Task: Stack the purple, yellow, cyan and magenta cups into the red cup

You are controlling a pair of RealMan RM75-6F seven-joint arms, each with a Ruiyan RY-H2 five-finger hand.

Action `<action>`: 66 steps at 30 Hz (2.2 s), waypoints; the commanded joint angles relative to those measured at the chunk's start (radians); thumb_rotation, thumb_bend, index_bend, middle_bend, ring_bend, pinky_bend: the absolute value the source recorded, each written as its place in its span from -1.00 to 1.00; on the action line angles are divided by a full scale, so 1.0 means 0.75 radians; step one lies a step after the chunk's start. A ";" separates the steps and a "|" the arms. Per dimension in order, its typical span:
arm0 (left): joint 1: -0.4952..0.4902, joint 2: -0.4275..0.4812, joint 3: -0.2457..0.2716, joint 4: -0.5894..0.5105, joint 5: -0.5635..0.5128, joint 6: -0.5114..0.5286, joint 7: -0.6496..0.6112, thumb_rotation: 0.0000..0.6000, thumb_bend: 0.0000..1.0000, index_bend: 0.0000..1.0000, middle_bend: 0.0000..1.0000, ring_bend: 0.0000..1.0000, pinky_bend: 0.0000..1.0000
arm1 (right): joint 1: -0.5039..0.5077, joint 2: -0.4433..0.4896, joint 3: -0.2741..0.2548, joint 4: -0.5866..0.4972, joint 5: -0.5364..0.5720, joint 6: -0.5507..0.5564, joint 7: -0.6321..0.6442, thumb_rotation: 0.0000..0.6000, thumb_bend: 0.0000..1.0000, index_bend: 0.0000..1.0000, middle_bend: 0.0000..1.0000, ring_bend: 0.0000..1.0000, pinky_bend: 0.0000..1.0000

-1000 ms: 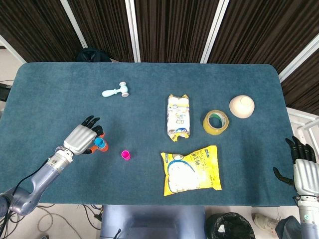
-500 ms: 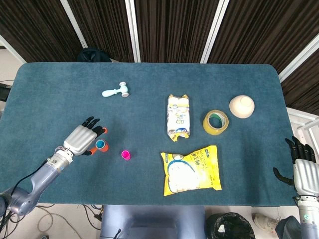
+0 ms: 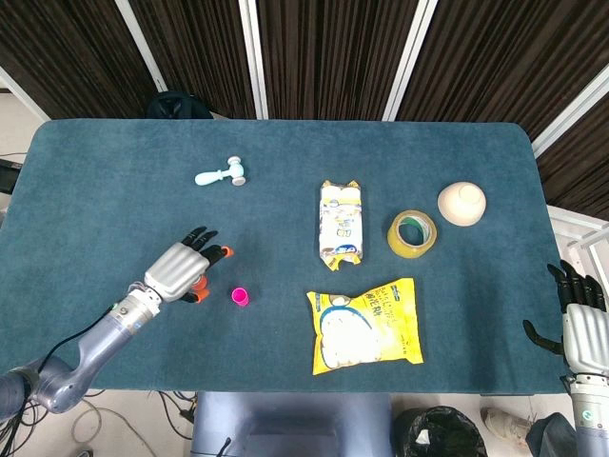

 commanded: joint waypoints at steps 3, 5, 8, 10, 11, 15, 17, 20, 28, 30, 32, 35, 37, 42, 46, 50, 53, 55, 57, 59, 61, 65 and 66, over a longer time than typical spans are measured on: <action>-0.025 -0.043 0.003 0.006 -0.003 -0.038 0.016 1.00 -0.52 -0.55 -0.53 -1.00 -1.00 | -0.001 0.003 0.001 -0.002 0.001 0.000 0.004 1.00 -0.35 -0.79 -0.91 -0.81 -0.99; -0.033 -0.058 0.006 0.011 -0.005 -0.051 0.027 1.00 -0.52 -0.55 -0.53 -1.00 -1.00 | -0.001 0.004 0.001 -0.002 0.001 0.000 0.006 1.00 -0.35 -0.79 -0.91 -0.81 -0.99; -0.041 -0.076 0.012 0.019 -0.009 -0.066 0.046 1.00 -0.52 -0.55 -0.53 -1.00 -1.00 | -0.001 0.005 0.002 -0.002 0.001 -0.001 0.008 1.00 -0.35 -0.79 -0.91 -0.81 -0.99; -0.047 -0.087 0.016 0.029 -0.011 -0.074 0.066 1.00 -0.52 -0.54 -0.54 -1.00 -1.00 | 0.000 0.005 0.003 -0.002 0.002 -0.001 0.009 1.00 -0.35 -0.79 -0.91 -0.81 -0.99; -0.049 -0.091 0.016 0.032 -0.013 -0.075 0.072 1.00 -0.52 -0.53 -0.53 -1.00 -1.00 | -0.001 0.005 0.003 -0.002 0.002 -0.001 0.010 1.00 -0.35 -0.79 -0.91 -0.81 -0.99; -0.056 -0.117 0.014 0.047 -0.032 -0.085 0.093 1.00 -0.52 -0.45 -0.53 -1.00 -1.00 | -0.001 0.006 0.004 -0.002 0.001 0.001 0.012 1.00 -0.35 -0.79 -0.91 -0.81 -0.99; -0.060 -0.129 0.014 0.054 -0.040 -0.091 0.101 1.00 -0.52 -0.40 -0.52 -1.00 -1.00 | -0.001 0.006 0.004 -0.001 0.002 0.001 0.012 1.00 -0.35 -0.79 -0.91 -0.81 -0.99; -0.064 -0.143 0.016 0.063 -0.044 -0.094 0.116 1.00 -0.52 -0.35 -0.51 -1.00 -1.00 | -0.001 0.007 0.005 0.000 0.004 0.000 0.014 1.00 -0.35 -0.79 -0.91 -0.81 -0.99; -0.072 -0.173 0.017 0.083 -0.059 -0.101 0.135 1.00 -0.45 -0.19 -0.49 -1.00 -1.00 | 0.000 0.007 0.006 0.003 0.004 -0.001 0.016 1.00 -0.35 -0.79 -0.91 -0.81 -0.99; -0.073 -0.179 0.018 0.088 -0.060 -0.101 0.140 1.00 -0.42 -0.15 -0.48 -1.00 -1.00 | -0.001 0.006 0.007 0.003 0.005 0.000 0.018 1.00 -0.35 -0.79 -0.91 -0.81 -0.99; -0.075 -0.183 0.018 0.092 -0.063 -0.101 0.146 1.00 -0.41 -0.14 -0.48 -1.00 -1.00 | -0.001 0.007 0.008 0.004 0.007 -0.001 0.020 1.00 -0.35 -0.79 -0.91 -0.81 -0.99; -0.078 -0.186 0.018 0.093 -0.067 -0.101 0.154 1.00 -0.40 -0.12 -0.47 -1.00 -1.00 | 0.000 0.007 0.007 0.005 0.006 -0.004 0.022 1.00 -0.35 -0.79 -0.91 -0.81 -1.00; -0.081 -0.187 0.018 0.092 -0.068 -0.101 0.160 1.00 -0.39 -0.10 -0.47 -1.00 -1.00 | 0.001 0.006 0.006 0.006 0.006 -0.005 0.023 1.00 -0.35 -0.79 -0.91 -0.81 -0.99; -0.084 -0.191 0.018 0.093 -0.069 -0.098 0.167 1.00 -0.34 -0.06 -0.44 -1.00 -1.00 | 0.001 0.007 0.006 0.006 0.005 -0.005 0.023 1.00 -0.35 -0.79 -0.91 -0.81 -0.99; -0.085 -0.190 0.018 0.094 -0.073 -0.096 0.172 1.00 -0.32 -0.04 -0.44 -1.00 -1.00 | 0.000 0.007 0.007 0.007 0.008 -0.005 0.025 1.00 -0.35 -0.79 -0.91 -0.81 -0.99; -0.079 -0.170 0.005 0.070 -0.069 -0.065 0.167 1.00 -0.31 -0.04 -0.43 -1.00 -1.00 | 0.000 0.009 0.006 0.005 0.006 -0.005 0.026 1.00 -0.35 -0.79 -0.91 -0.81 -0.99; -0.074 -0.149 -0.003 0.049 -0.062 -0.042 0.164 1.00 -0.31 -0.04 -0.43 -1.00 -1.00 | 0.000 0.009 0.006 0.005 0.004 -0.005 0.026 1.00 -0.35 -0.79 -0.91 -0.81 -0.99; -0.062 -0.115 -0.012 0.022 -0.055 -0.011 0.157 1.00 -0.31 -0.04 -0.43 -1.00 -1.00 | 0.000 0.009 0.005 0.004 0.003 -0.004 0.026 1.00 -0.35 -0.79 -0.91 -0.81 -0.99; -0.050 -0.082 -0.013 0.003 -0.051 0.012 0.153 1.00 -0.31 -0.04 -0.43 -1.00 -1.00 | -0.001 0.009 0.005 0.004 0.002 -0.003 0.026 1.00 -0.35 -0.79 -0.91 -0.81 -0.99; -0.031 -0.036 -0.010 -0.022 -0.046 0.037 0.142 1.00 -0.31 -0.04 -0.43 -1.00 -1.00 | 0.000 0.008 0.006 0.003 0.002 -0.004 0.025 1.00 -0.35 -0.79 -0.91 -0.81 -0.99; -0.009 0.012 -0.008 -0.049 -0.045 0.059 0.115 1.00 -0.31 -0.04 -0.43 -1.00 -1.00 | 0.000 0.007 0.005 0.003 0.002 -0.004 0.023 1.00 -0.35 -0.79 -0.91 -0.81 -0.99; 0.023 0.083 -0.001 -0.082 -0.028 0.090 0.058 1.00 -0.31 -0.04 -0.42 -1.00 -1.00 | 0.002 0.005 0.003 0.002 0.001 -0.006 0.017 1.00 -0.35 -0.79 -0.91 -0.81 -0.99; 0.029 0.095 0.001 -0.086 -0.023 0.096 0.047 1.00 -0.31 -0.04 -0.42 -1.00 -1.00 | 0.002 0.004 0.002 0.002 0.001 -0.006 0.015 1.00 -0.35 -0.79 -0.91 -0.81 -0.99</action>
